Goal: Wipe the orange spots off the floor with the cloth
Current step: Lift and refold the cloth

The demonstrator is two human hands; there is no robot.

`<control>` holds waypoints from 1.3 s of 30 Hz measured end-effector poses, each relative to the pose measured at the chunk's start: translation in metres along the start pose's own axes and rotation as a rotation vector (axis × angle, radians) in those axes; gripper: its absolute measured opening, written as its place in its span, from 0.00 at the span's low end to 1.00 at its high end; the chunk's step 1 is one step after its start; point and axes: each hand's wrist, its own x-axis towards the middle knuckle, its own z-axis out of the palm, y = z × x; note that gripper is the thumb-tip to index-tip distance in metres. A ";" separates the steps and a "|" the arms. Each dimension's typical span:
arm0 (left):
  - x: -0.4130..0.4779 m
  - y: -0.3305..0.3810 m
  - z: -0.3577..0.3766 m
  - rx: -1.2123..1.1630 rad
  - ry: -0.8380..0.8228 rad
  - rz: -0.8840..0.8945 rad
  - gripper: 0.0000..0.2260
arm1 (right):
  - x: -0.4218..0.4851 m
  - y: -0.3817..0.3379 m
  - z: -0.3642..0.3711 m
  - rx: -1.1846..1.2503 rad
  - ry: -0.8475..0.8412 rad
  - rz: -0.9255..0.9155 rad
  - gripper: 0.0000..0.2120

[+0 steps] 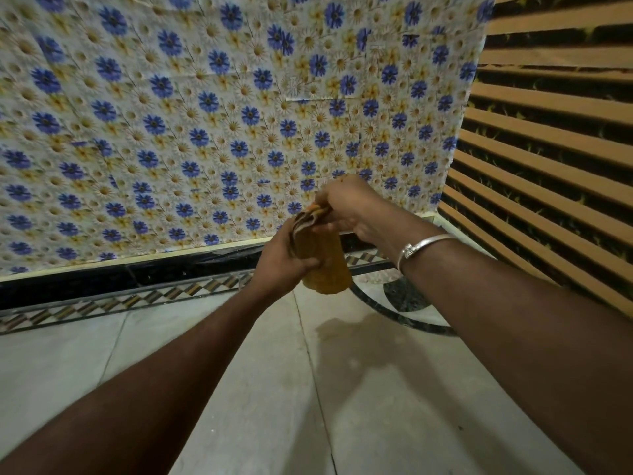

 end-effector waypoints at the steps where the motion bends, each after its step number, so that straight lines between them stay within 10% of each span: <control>1: 0.002 -0.001 -0.001 -0.030 -0.007 -0.015 0.30 | -0.001 -0.006 0.001 0.028 -0.019 -0.002 0.05; 7: 0.006 0.008 -0.008 -0.315 -0.110 -0.119 0.11 | -0.002 -0.016 0.002 0.096 -0.049 0.036 0.07; 12: 0.000 0.012 -0.016 -0.580 -0.243 -0.454 0.16 | 0.012 0.009 -0.027 -0.190 0.073 0.007 0.34; 17: -0.004 0.008 -0.025 -0.785 -0.258 -0.504 0.18 | 0.017 0.080 -0.051 -0.180 -0.479 0.439 0.49; 27: -0.008 0.019 -0.033 -0.699 -0.449 -0.407 0.22 | 0.030 0.099 -0.055 0.189 -0.504 0.140 0.30; 39: 0.023 0.046 -0.043 -0.394 -0.170 0.090 0.09 | 0.038 0.071 -0.050 0.298 -0.160 -0.210 0.13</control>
